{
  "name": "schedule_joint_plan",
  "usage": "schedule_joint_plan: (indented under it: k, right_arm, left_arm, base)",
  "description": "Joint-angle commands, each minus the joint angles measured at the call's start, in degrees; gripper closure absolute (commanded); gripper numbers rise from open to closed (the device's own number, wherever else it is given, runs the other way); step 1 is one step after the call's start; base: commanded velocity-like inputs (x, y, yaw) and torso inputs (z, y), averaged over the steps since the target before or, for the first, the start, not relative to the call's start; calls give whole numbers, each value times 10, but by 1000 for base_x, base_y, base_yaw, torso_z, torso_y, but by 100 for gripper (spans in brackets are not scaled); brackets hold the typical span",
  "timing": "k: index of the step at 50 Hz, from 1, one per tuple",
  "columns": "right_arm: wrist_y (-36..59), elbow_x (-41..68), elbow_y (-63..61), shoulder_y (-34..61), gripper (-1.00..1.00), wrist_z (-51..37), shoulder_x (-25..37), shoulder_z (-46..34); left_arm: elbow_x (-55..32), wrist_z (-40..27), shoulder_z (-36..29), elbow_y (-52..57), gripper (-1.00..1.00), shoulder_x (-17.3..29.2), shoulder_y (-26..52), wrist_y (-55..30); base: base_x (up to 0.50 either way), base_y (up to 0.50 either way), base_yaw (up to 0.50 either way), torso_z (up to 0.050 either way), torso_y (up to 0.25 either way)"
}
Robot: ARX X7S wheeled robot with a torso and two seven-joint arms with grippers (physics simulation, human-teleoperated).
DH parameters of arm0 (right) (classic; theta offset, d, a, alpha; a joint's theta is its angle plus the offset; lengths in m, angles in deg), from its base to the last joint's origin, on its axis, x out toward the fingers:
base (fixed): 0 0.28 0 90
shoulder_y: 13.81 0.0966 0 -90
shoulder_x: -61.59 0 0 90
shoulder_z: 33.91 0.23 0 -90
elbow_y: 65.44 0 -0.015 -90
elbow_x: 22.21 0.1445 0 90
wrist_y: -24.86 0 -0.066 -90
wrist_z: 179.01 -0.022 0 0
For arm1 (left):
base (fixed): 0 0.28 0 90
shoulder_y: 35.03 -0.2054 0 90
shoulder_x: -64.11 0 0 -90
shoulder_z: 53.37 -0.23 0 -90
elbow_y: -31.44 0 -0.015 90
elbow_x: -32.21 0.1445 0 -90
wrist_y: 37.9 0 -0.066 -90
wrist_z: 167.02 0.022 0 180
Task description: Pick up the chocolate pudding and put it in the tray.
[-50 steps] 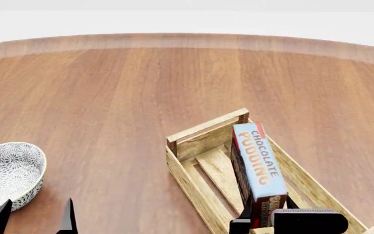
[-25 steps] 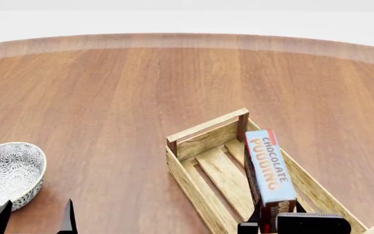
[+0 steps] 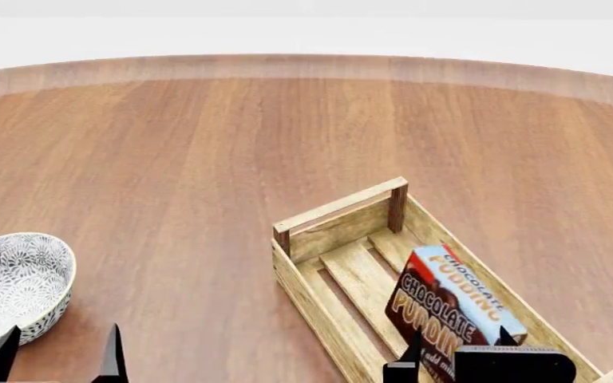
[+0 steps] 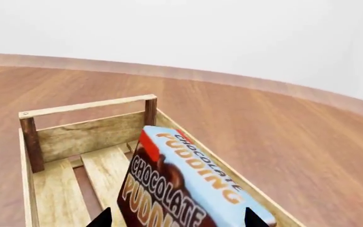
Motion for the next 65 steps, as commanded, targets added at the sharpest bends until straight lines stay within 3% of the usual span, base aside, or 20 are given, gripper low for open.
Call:
schedule_joint_plan:
  k: [1,17,50,65]
  right_arm:
    - [8,-3,-11,-2,-100,-5,3,-2]
    - [4,2,-11,-5,-100,-5,5,-2]
    - [67,48,-356,-105,-100,-49,61,18]
    - [60,34,-439,-142,-100,-65,77,15]
  left_arm:
    - [-2,-3,-2,7,-100,3,1,-3]
    - [-4,-6,-6,9,-100,5,2,-3]
    - [-2,-43,-2,142,-100,39,-24,-40]
    - [-3,-48,-2,170,-100,47,-38,-37]
  base:
    - [0,0,0,0,0]
    - [0,0,0,0,0]
    - [0,0,0,0,0]
    - [0,0,0,0,0]
